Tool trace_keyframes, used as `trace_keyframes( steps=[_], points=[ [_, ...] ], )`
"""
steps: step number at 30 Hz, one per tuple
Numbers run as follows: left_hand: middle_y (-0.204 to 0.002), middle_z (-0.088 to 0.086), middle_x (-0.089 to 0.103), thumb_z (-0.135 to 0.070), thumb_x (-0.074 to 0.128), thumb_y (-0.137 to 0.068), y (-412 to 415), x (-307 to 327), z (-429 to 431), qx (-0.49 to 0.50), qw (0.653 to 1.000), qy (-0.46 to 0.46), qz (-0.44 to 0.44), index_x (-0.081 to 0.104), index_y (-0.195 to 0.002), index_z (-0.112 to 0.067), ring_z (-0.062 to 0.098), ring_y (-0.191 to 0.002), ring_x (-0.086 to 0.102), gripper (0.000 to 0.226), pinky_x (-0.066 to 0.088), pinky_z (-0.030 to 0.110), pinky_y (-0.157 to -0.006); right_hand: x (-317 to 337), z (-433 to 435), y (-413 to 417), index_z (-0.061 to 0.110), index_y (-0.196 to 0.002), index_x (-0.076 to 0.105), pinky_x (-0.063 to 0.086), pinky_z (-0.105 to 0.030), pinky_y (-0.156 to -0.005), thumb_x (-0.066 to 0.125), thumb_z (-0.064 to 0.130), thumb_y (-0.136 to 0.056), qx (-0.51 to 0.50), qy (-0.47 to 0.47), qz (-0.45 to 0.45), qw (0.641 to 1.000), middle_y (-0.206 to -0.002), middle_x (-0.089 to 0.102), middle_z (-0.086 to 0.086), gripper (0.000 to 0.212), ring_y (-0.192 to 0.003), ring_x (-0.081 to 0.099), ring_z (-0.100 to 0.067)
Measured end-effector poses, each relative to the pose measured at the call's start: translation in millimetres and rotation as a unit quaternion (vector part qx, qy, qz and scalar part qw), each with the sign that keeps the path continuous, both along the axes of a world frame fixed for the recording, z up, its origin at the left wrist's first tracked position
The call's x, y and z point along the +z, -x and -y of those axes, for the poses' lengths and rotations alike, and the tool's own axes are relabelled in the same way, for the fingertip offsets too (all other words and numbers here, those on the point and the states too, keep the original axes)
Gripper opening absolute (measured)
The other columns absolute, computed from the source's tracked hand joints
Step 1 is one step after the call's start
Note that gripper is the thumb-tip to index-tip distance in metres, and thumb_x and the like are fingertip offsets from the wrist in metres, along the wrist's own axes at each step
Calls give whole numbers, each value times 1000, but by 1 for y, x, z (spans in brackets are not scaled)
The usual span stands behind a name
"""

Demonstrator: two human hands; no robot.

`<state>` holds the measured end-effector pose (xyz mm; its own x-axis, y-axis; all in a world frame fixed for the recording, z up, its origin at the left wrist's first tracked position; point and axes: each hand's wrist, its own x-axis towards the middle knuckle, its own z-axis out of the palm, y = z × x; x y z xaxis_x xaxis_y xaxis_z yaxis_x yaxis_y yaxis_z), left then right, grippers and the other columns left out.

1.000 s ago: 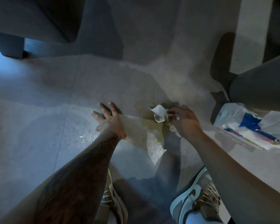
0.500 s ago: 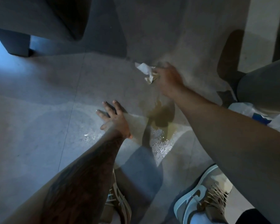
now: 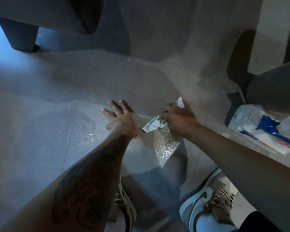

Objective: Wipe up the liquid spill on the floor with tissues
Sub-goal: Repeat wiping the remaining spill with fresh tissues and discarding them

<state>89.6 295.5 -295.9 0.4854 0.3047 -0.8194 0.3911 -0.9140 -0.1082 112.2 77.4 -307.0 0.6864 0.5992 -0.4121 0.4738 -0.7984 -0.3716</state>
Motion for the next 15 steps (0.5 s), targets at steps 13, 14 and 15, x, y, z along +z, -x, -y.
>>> trace_keyframes(
  steps=[13,14,15],
  points=[
    [-158,22,-35,-42,94,-62,4,6,0,-11,1000,8,13,-30,-153,-16,55,-146,-19,156,36,64,-108,58,26,18,18,-112,63,47,-17,-69,74,17,-81,-452,-171,-115,868,-97,65,1,33,-77,60,-8],
    [-158,22,-35,-42,94,-61,5,5,-1,-12,1000,7,15,-30,-153,-16,55,-146,-18,156,35,64,-108,57,27,22,19,-111,62,50,-19,-69,74,20,-82,-469,-172,-132,856,-98,67,0,31,-77,61,-8],
    [-158,22,-35,-43,94,-60,5,4,-2,-13,1000,7,15,-31,-152,-16,55,-146,-18,158,34,65,-109,55,29,28,21,-109,61,54,-24,-70,73,24,-84,-474,-158,-148,853,-99,68,-1,27,-78,64,-11]
  ],
)
